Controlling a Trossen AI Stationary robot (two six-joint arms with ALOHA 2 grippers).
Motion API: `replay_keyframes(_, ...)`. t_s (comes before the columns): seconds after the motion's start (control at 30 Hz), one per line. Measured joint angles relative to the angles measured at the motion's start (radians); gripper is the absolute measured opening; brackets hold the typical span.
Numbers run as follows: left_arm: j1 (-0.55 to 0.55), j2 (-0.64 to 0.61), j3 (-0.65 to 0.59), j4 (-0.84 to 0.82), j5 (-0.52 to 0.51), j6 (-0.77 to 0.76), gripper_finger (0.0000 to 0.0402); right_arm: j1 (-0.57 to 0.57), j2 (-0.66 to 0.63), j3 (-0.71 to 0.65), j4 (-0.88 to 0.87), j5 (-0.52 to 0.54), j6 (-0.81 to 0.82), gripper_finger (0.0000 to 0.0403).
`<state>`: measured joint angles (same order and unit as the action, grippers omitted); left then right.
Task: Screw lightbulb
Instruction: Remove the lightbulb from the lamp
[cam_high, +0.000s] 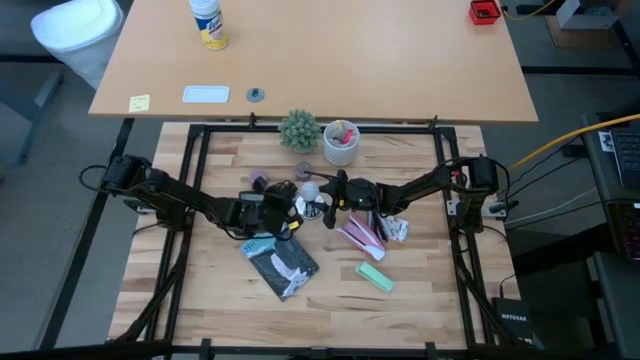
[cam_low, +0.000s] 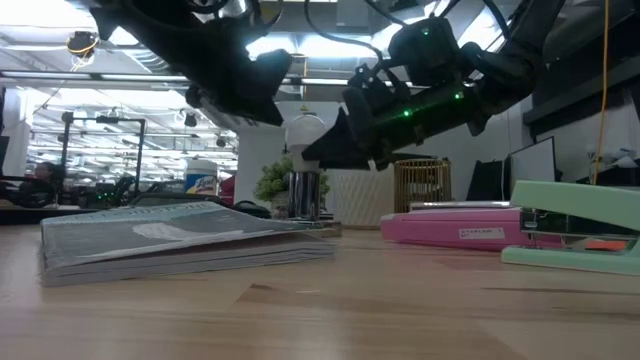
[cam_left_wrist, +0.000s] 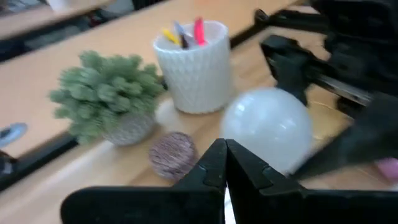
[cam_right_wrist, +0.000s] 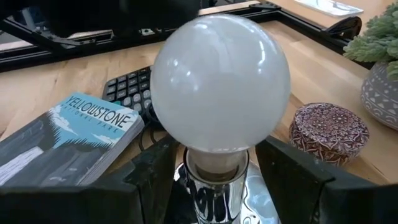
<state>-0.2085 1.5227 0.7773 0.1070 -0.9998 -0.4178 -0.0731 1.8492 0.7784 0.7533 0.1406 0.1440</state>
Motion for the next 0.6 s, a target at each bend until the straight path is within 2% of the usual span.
replay_keyframes(0.2, 0.050, 0.000, 0.000, 0.012, -0.009, 0.040, 0.0000, 0.001, 0.000, 0.000, -0.013, -0.001, 0.000, 0.0227)
replay_keyframes(0.43, 0.114, 0.000, 0.000, 0.010, 0.188, 0.040, 0.0000, 0.001, 0.000, 0.000, -0.014, -0.001, 0.000, 0.0227)
replay_keyframes(0.6, 0.088, 0.000, 0.000, 0.009, 0.204, 0.059, 0.0000, 0.001, 0.000, 0.000, -0.015, -0.002, 0.000, 0.0227)
